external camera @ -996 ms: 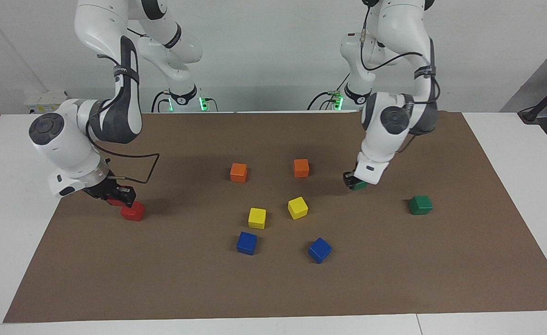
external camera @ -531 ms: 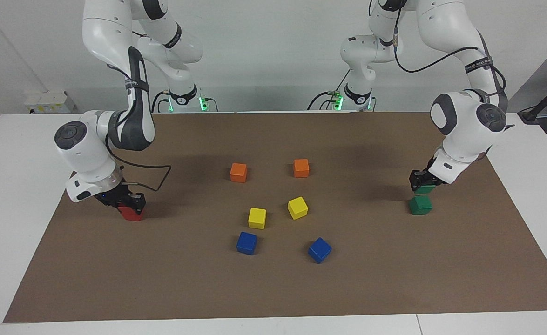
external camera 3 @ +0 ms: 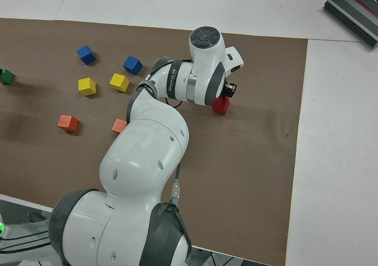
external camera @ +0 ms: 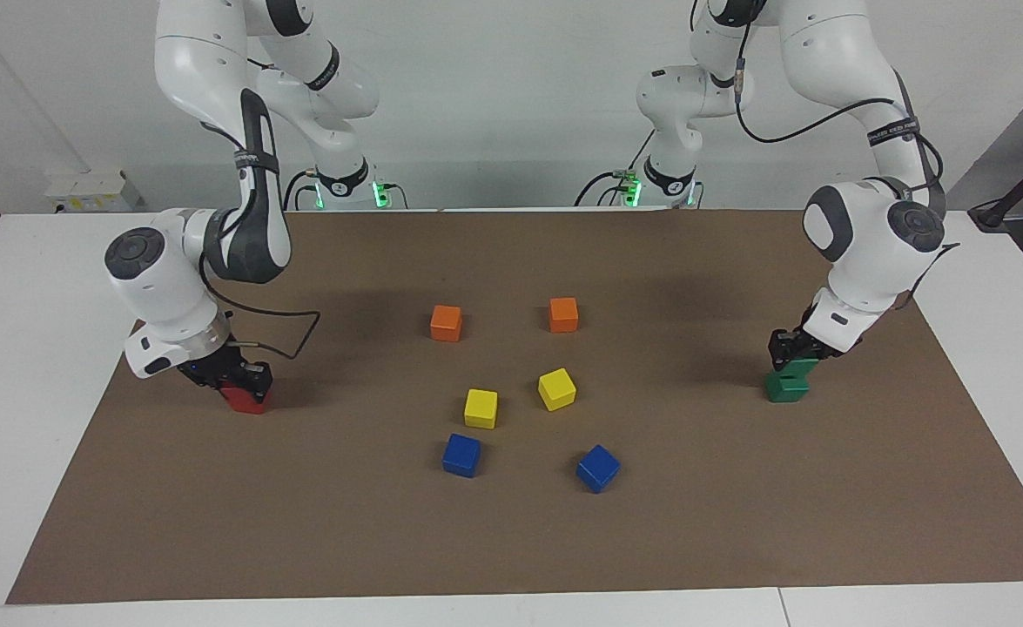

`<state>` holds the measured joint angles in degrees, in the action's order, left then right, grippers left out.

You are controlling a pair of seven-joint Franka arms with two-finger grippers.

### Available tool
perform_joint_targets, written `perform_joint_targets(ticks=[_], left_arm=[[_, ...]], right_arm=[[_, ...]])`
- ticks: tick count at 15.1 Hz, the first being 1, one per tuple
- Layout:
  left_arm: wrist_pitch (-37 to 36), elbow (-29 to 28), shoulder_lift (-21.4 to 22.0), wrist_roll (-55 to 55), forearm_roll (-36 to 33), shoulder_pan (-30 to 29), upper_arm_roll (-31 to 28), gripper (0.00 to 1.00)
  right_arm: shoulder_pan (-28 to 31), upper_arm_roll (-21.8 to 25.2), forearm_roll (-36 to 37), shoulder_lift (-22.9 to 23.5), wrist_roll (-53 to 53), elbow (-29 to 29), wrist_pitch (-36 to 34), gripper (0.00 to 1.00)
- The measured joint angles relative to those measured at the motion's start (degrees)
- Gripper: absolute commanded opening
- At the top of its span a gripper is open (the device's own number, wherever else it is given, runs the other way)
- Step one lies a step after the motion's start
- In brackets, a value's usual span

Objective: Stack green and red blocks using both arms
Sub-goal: 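Lower the green cube onto the green cube while the right gripper stacks the red cube, then open both grippers and draw them back from the stacked cubes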

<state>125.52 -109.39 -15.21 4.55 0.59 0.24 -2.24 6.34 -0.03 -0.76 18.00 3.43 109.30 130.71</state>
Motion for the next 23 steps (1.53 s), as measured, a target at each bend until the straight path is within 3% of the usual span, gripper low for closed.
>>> perform_joint_targets(ticks=[14,15,16,18,19,20,23], left_arm=[[0.8,1.4,-1.8,0.1,0.0,-1.2,0.1,0.00],[0.8,1.4,-1.8,0.1,0.0,-1.2,0.1,0.33],[0.8,1.4,-1.8,0.1,0.0,-1.2,0.1,0.99],[1.4,1.3,-1.9,0.1,0.0,-1.2,0.1,1.00],[2.1,1.2,-2.2,0.1,0.0,-1.2,0.2,1.00],[2.5,1.1,-2.5,0.1,0.0,-1.2,0.2,1.00],[2.9,1.2,-2.8,0.1,0.0,-1.2,0.4,1.00]], right_arm=[[0.1,0.3,-0.1,-0.1,6.7,0.7,2.7,0.00],[0.1,0.3,-0.1,-0.1,6.7,0.8,2.8,0.00],[0.1,0.3,-0.1,-0.2,6.8,0.9,2.9,0.00],[0.1,0.3,-0.1,-0.2,7.0,1.0,3.0,0.00],[0.1,0.3,-0.1,-0.2,7.0,1.0,3.0,0.34],[0.1,0.3,-0.1,-0.3,7.0,1.0,3.1,0.99],[0.3,0.4,-0.1,-0.2,7.0,2.6,5.6,1.00]])
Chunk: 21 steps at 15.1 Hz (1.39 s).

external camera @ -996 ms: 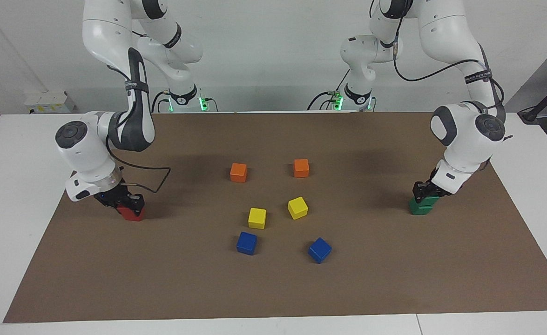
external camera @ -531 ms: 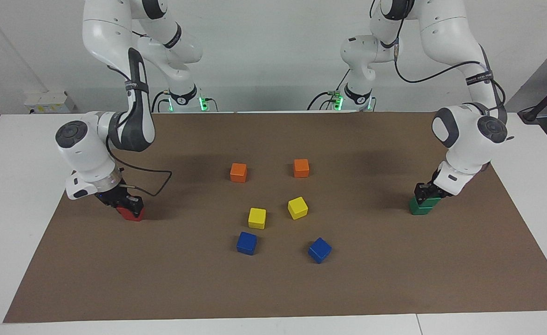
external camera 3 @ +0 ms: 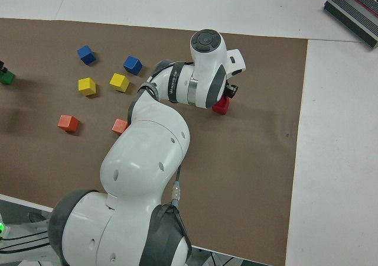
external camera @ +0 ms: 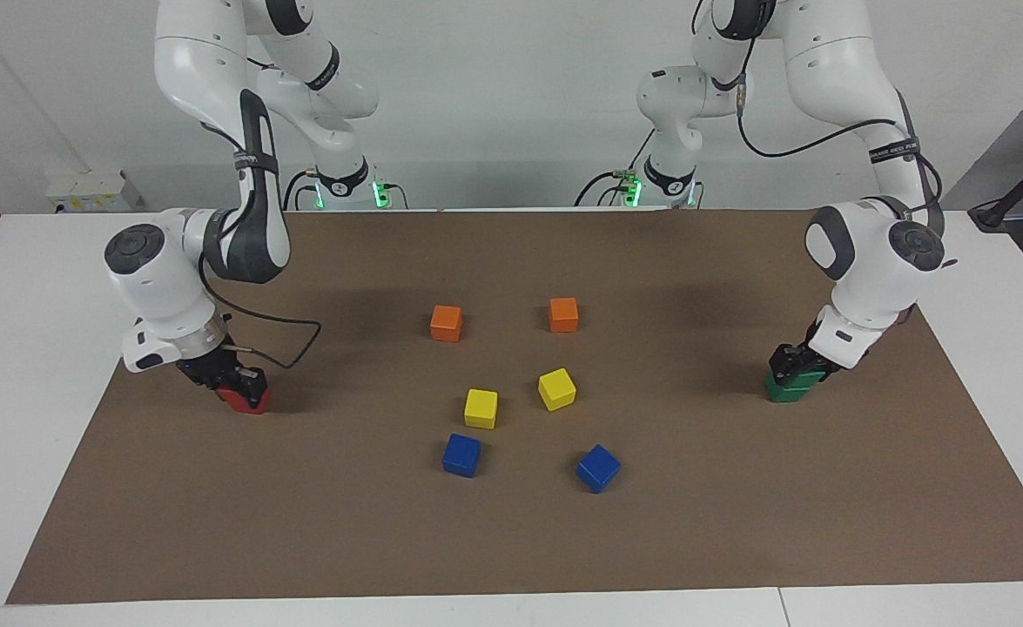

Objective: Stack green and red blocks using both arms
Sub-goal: 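Open both grippers and draw them back from the stacked cubes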

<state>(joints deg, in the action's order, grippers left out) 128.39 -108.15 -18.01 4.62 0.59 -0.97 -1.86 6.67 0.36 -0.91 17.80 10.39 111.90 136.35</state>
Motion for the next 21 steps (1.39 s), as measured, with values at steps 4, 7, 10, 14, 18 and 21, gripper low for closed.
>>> perform_joint_targets(ticks=[4,7,10,14,18,21], left_arm=[[-7.9,2.8,3.0,0.0,0.0,-0.6,-0.4,1.00],[-18.5,4.4,9.9,0.0,0.0,-1.7,-0.5,1.00],[-27.7,4.8,16.4,-0.1,0.0,-1.5,0.0,1.00],[-33.2,4.3,21.2,-0.9,0.0,-1.2,0.3,1.00],[-33.2,4.1,21.2,-2.2,0.0,0.8,0.4,1.00],[-34.7,8.7,18.6,-2.6,0.0,1.5,0.5,1.00]], right_arm=[[0.2,0.0,0.1,0.3,0.0,1.4,1.3,1.00],[0.2,0.0,0.2,-0.3,0.0,-0.1,-2.6,1.00],[0.0,-0.1,0.3,-1.3,0.0,-3.1,-7.3,1.00],[-0.1,-0.2,2.3,-3.9,0.0,-6.1,-14.1,1.00],[-2.1,-0.5,2.4,-10.5,-1.2,-9.6,-25.3,1.00],[-4.3,-0.6,2.4,-16.4,-3.8,-9.8,-32.3,1.00]])
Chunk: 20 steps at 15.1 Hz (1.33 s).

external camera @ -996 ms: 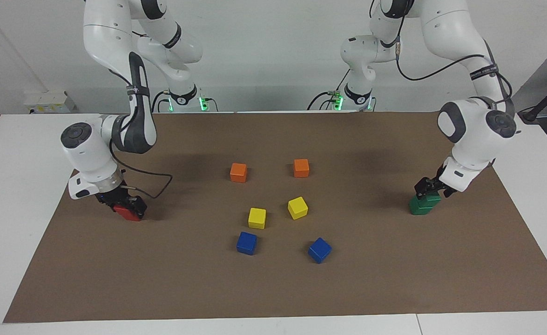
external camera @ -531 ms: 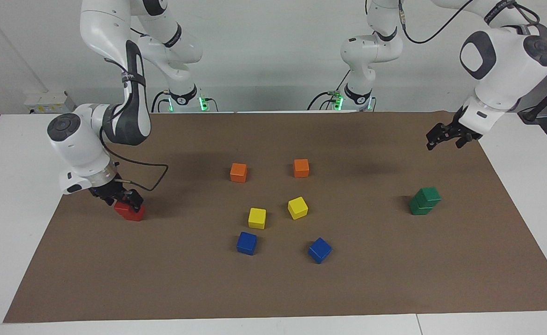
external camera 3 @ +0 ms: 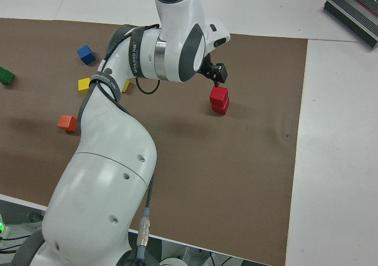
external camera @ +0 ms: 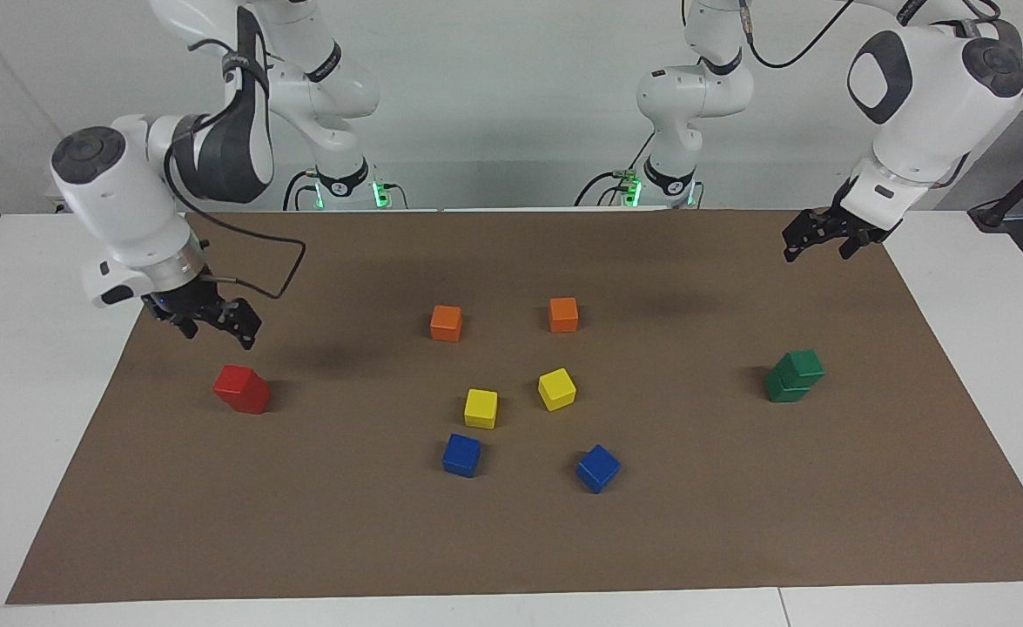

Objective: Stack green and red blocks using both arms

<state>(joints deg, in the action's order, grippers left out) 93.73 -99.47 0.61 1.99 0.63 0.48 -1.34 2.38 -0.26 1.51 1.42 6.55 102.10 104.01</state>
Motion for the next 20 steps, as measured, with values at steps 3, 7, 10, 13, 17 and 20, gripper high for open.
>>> perform_joint_targets(ticks=[3,7,10,13,17,20], left_arm=[[-3.5,4.3,-2.4,0.0,0.0,0.1,0.1,1.00],[-4.1,4.1,-2.4,0.0,0.0,0.2,0.1,1.00],[-4.3,4.2,-2.0,0.0,0.0,0.4,0.1,1.00],[-4.4,4.2,-1.8,0.0,0.0,0.7,0.1,1.00],[-4.4,4.3,-1.5,0.0,0.0,0.8,0.1,1.00],[-4.3,4.6,-1.4,0.0,0.0,0.8,0.1,1.00]], right_arm=[[-0.6,-0.1,0.0,-3.8,-1.0,0.0,-5.8,1.00],[-0.6,-1.0,-0.1,-5.0,-1.4,0.1,-9.7,1.00],[-0.7,-1.7,-0.1,-5.0,-1.4,0.1,-10.7,1.00],[-0.5,-1.7,0.0,-5.0,-1.4,0.1,-10.9,1.00],[-0.5,-1.7,0.0,-5.0,-1.4,-0.5,-10.9,1.00],[-0.5,-1.8,0.0,-5.0,-1.4,-0.9,-10.9,1.00]])
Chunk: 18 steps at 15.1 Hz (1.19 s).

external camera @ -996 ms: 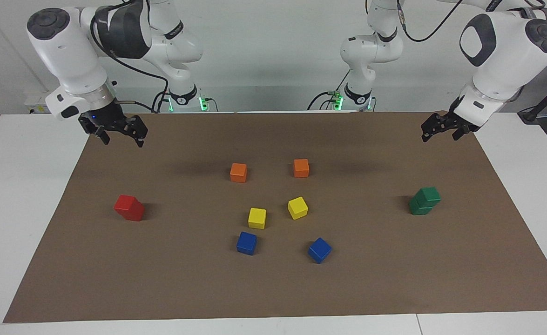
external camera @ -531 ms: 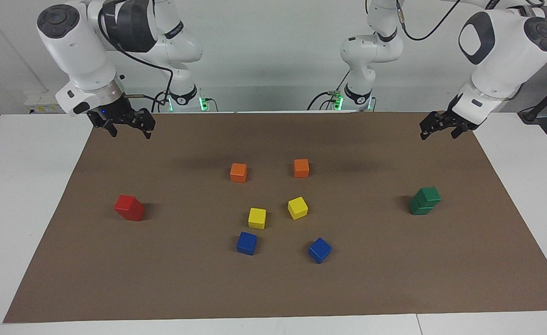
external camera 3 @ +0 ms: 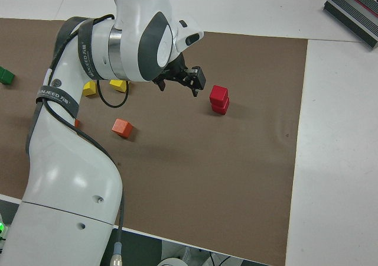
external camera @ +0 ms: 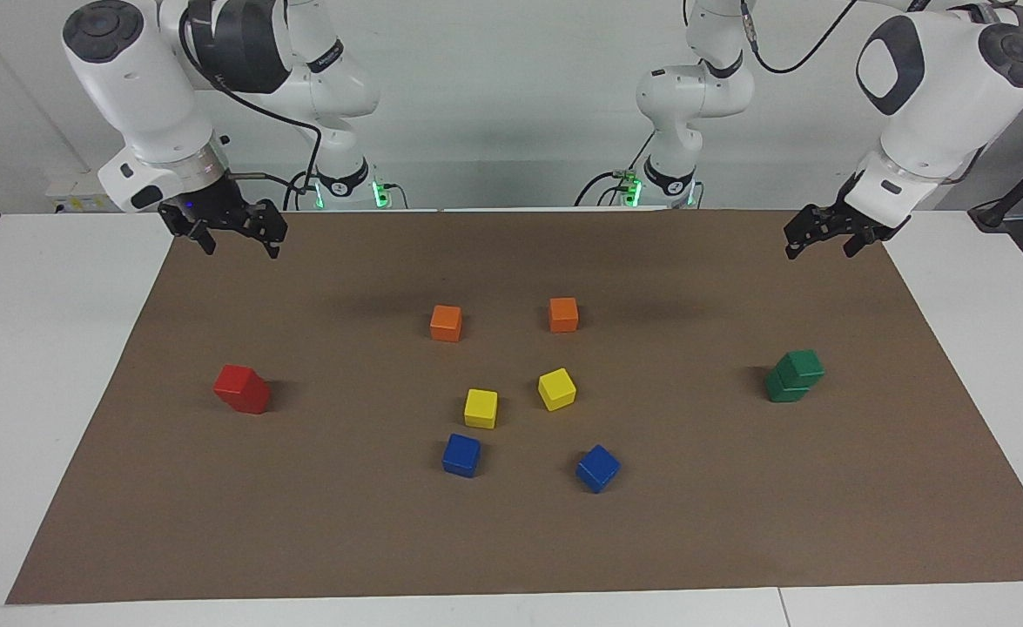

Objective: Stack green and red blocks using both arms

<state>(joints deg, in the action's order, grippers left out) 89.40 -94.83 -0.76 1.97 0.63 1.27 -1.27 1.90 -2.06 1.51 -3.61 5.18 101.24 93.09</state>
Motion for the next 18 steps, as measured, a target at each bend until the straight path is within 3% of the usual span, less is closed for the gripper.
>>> perform_joint_targets(ticks=[18], left_arm=[[-2.0,2.7,0.2,-3.2,-0.2,0.0,5.3,1.00]], right_arm=[[0.0,-0.3,0.0,0.0,0.0,-0.2,-0.2,1.00]])
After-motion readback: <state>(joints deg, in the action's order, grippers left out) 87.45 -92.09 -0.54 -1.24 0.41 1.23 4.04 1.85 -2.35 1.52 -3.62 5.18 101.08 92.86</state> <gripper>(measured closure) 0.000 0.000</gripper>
